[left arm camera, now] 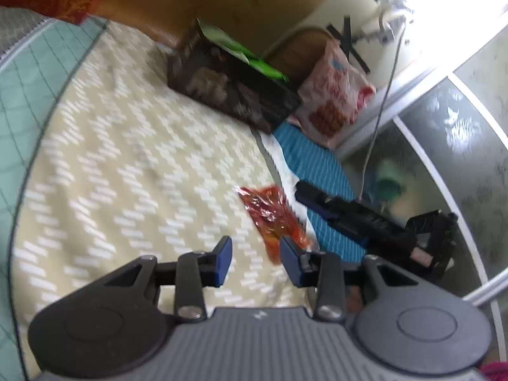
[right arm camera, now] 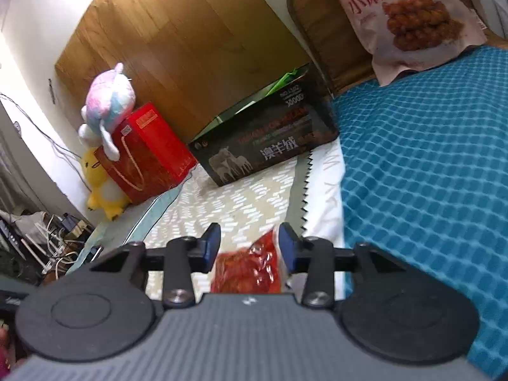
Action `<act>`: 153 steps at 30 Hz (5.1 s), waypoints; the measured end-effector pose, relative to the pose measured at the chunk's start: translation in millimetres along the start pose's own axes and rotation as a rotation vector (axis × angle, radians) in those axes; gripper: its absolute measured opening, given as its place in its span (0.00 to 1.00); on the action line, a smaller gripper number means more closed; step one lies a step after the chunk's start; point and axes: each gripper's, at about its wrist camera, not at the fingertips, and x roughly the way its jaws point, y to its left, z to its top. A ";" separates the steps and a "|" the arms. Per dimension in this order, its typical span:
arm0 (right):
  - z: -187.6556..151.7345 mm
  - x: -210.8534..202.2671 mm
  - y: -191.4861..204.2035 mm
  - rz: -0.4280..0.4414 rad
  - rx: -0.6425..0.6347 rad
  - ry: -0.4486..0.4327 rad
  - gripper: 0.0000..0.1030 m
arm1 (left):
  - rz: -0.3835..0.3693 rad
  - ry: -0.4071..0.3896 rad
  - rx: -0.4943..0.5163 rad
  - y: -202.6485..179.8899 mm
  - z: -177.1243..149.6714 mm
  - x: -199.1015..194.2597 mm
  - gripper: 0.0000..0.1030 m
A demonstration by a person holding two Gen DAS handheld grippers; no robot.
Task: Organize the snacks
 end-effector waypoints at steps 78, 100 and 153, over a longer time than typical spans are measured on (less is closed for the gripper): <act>116.7 98.0 -5.4 0.217 0.138 -0.117 0.37 | 0.141 -0.247 0.084 -8.4 190.7 97.0 0.36; -3.7 16.7 6.3 -0.120 -0.018 -0.110 0.39 | 0.567 -0.137 0.280 -63.2 29.3 85.6 0.45; -8.4 5.2 13.4 -0.175 -0.064 -0.196 0.60 | 0.749 -0.248 0.285 -52.6 6.6 83.0 0.97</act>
